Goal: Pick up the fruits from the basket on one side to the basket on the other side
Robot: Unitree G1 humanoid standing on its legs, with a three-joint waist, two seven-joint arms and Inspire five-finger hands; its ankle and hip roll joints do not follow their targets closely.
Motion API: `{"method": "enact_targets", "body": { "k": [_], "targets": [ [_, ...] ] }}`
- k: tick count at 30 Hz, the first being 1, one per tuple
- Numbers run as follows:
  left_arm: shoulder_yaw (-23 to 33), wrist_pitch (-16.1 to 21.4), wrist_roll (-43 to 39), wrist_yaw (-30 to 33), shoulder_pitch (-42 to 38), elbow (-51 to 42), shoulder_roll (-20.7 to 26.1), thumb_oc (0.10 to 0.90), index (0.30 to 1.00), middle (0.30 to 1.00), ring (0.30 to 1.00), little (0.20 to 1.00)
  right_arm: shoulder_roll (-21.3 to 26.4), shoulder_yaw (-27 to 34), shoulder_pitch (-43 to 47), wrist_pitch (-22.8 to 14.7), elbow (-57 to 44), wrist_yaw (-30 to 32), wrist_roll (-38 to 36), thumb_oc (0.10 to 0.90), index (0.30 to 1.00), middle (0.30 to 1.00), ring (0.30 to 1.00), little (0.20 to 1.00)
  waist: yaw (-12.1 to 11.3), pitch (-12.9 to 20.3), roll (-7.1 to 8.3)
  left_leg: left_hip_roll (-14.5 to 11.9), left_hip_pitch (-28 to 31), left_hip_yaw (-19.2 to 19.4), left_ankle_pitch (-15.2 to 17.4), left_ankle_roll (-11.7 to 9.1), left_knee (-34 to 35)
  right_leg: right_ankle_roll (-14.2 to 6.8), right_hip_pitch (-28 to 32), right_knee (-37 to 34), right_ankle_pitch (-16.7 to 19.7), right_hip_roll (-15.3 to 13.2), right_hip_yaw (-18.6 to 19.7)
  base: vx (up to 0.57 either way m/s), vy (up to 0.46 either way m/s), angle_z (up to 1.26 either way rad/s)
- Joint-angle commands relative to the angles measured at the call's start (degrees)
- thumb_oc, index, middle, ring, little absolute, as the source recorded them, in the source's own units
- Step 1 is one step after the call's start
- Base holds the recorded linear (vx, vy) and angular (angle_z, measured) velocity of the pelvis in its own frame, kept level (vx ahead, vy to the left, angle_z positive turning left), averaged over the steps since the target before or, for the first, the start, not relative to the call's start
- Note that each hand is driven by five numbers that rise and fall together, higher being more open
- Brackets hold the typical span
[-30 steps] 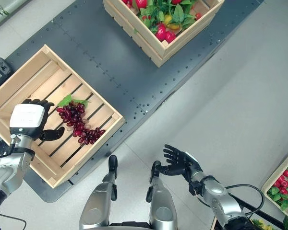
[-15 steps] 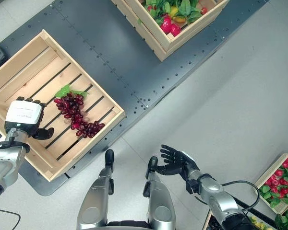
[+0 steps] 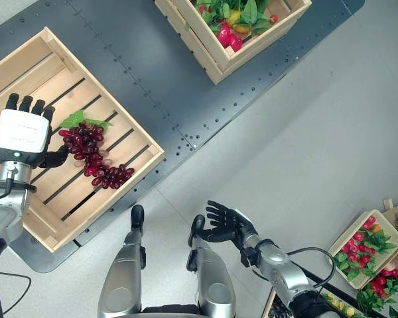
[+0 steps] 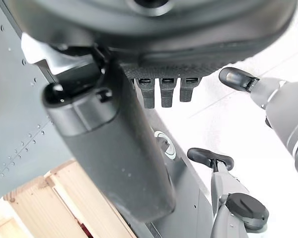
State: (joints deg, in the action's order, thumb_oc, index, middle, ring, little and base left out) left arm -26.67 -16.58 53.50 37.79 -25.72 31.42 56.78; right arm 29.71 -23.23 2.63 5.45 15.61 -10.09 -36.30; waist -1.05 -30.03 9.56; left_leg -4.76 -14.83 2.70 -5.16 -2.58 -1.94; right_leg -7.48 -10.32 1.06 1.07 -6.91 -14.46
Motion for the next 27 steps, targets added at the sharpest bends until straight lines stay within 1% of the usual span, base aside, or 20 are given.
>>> {"method": "enact_targets", "body": {
  "k": [1,2,3,4,5,6,7,9,10,12,17,23,27],
  "targets": [
    [2.44,0.94,4.71,4.95,-4.65,1.18,1.16,0.800,0.900,0.900,0.900,0.900,0.76,-0.05,-0.20,-3.89,-1.87,1.15,0.30,0.800,0.900,0.900,0.900,0.900,-0.32,2.11,0.80,0.54,-2.50,1.18,4.75,-1.58,-7.90,0.03,-3.63,6.40,-0.88,0.43,1.92,0.00,0.000,0.00],
    [1.59,1.37,6.30,2.02,-5.35,1.19,1.56,0.800,0.900,0.900,0.900,0.900,0.89,0.14,-0.04,-3.71,-2.09,1.18,0.31,0.800,0.900,0.900,0.900,0.900,-0.16,1.98,0.75,0.51,-2.50,1.30,4.80,-1.52,-7.95,0.04,-3.74,6.46,-0.87,0.48,1.99,0.00,0.000,0.00],
    [1.43,1.71,6.94,0.98,-5.49,1.24,1.61,0.800,0.900,0.900,0.900,0.900,0.92,0.18,-0.02,-3.72,-2.13,1.19,0.27,0.800,0.900,0.900,0.900,0.900,-0.15,1.94,0.74,0.51,-2.49,1.33,4.81,-1.51,-7.94,0.04,-3.75,6.47,-0.85,0.49,2.01,0.00,0.000,0.00],
    [-0.15,1.67,8.84,-2.16,-5.77,0.99,1.83,0.800,0.900,0.900,0.900,0.900,1.05,0.53,0.37,-3.42,-2.06,0.71,0.53,0.800,0.900,0.900,0.900,0.900,0.13,1.80,0.43,0.59,-2.57,1.21,4.74,-1.52,-7.94,0.00,-3.87,6.52,-0.81,0.50,2.24,0.00,0.000,0.00],
    [-0.20,1.66,8.87,-2.21,-5.84,0.99,1.81,0.800,0.900,0.900,0.900,0.900,1.04,0.57,0.36,-3.41,-2.07,0.71,0.53,0.800,0.900,0.900,0.900,0.900,0.10,1.79,0.42,0.59,-2.58,1.21,4.74,-1.51,-7.95,0.00,-3.88,6.53,-0.82,0.50,2.24,0.00,0.000,0.00],
    [-1.78,2.44,12.05,-5.85,-6.18,0.83,1.91,0.800,0.900,0.900,0.900,0.900,1.34,0.66,0.64,-3.16,-2.17,0.59,0.52,0.800,0.900,0.900,0.900,0.900,0.29,1.63,0.21,0.62,-2.39,1.40,4.71,-1.48,-7.69,-0.10,-3.90,6.44,-0.72,0.42,2.30,0.00,0.000,0.00],
    [-2.15,2.42,12.59,-6.72,-6.22,0.67,1.93,0.800,0.900,0.900,0.900,0.900,1.40,0.71,0.72,-3.09,-2.19,0.52,0.54,0.800,0.900,0.900,0.900,0.900,0.32,1.58,0.16,0.62,-2.38,1.43,4.70,-1.47,-7.69,-0.11,-3.91,6.43,-0.69,0.40,2.32,0.00,0.036,0.00],
    [-4.47,3.44,15.13,-9.21,-6.73,0.28,2.14,0.800,0.900,0.900,0.900,0.900,2.26,0.77,1.45,-2.79,-2.40,0.65,0.22,0.800,0.900,0.900,0.900,0.900,0.64,1.34,-0.24,0.72,-2.10,1.79,4.57,-1.43,-7.29,-0.17,-3.98,6.26,-0.51,0.33,2.44,0.00,0.047,-0.01],
    [-5.66,3.41,15.16,-10.34,-7.28,0.05,2.33,0.800,0.900,0.900,0.900,0.900,2.62,0.71,1.87,-2.75,-2.28,0.84,-0.12,0.800,0.900,0.900,0.900,0.900,0.82,1.26,-0.52,0.76,-2.12,1.88,4.57,-1.44,-7.32,-0.15,-4.06,6.32,-0.51,0.26,2.51,0.00,0.043,-0.01],
    [-7.38,3.49,14.31,-10.79,-8.35,0.01,2.27,0.800,0.900,0.900,0.900,0.900,3.13,0.69,2.34,-2.83,-2.17,0.92,-0.46,0.800,0.900,0.900,0.900,0.900,1.11,1.03,-0.96,0.84,-2.17,2.13,4.71,-1.34,-7.66,-0.19,-4.36,6.78,-0.65,0.07,2.71,0.00,0.053,0.00],
    [-8.29,3.57,13.42,-9.43,-8.79,-0.20,1.59,0.800,0.900,0.900,0.900,0.900,3.45,1.37,2.25,-3.16,-2.17,1.18,-0.36,0.800,0.900,0.900,0.900,0.900,1.50,0.80,-1.42,1.19,-2.45,2.55,4.99,-1.24,-8.35,-0.40,-4.89,7.06,-0.46,-0.31,2.99,0.01,0.039,-0.01],
    [-9.45,1.11,12.79,-8.77,-10.58,2.60,-0.58,0.800,0.900,0.900,0.900,0.900,3.20,1.35,2.80,-3.48,-2.26,1.96,-0.95,0.800,0.900,0.900,0.900,0.900,1.96,0.74,-1.37,1.39,-3.21,2.75,5.08,-1.10,-9.07,-0.61,-5.82,7.51,-0.13,-0.47,3.41,0.00,0.000,0.00],
    [-9.79,-1.28,11.62,-9.12,-11.71,4.44,-2.02,0.800,0.900,0.900,0.900,0.900,2.72,1.04,3.28,-3.17,-2.55,2.46,-0.97,0.800,0.900,0.900,0.900,0.900,2.18,0.60,-1.26,1.49,-3.60,2.80,5.04,-1.02,-9.29,-0.82,-6.49,7.92,0.02,-0.50,3.76,0.00,0.008,-0.05]
  ]
}}
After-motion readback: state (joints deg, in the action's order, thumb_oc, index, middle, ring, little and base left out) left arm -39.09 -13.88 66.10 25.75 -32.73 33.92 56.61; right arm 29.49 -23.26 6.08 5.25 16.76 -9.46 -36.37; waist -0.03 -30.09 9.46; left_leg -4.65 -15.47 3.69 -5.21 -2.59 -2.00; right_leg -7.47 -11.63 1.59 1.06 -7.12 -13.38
